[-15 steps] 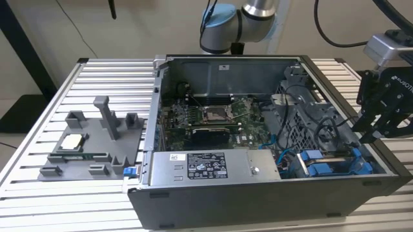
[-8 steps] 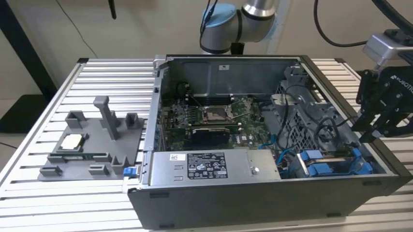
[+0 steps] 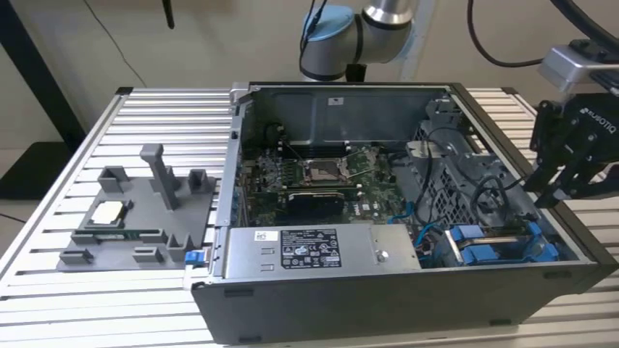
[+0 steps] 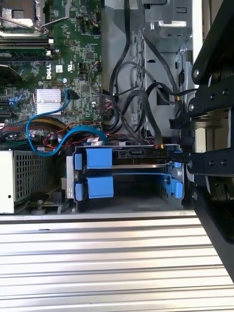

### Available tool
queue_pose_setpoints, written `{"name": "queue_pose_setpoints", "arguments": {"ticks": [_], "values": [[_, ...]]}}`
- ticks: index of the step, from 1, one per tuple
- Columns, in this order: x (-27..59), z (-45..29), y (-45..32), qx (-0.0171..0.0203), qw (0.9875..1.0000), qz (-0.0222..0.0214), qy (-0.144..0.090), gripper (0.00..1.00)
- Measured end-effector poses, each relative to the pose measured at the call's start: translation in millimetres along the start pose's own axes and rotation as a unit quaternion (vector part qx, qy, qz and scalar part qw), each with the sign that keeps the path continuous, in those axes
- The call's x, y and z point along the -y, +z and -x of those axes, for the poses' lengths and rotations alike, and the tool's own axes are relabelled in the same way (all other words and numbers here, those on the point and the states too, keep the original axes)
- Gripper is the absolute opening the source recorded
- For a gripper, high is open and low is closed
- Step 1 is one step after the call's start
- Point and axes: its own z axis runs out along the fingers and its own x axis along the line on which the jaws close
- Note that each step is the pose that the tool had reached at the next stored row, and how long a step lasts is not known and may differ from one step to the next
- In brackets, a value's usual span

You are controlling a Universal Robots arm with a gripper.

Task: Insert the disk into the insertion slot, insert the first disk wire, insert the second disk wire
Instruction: 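Insert the second disk wire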

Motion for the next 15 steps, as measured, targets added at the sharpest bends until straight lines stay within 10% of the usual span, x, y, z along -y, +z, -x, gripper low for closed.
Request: {"name": "queue_pose_setpoints", "arguments": {"ticks": [15], "values": [[17.5, 8.8, -6.9, -0.0005, 1.0, 0.0093, 0.0, 0.33]]}}
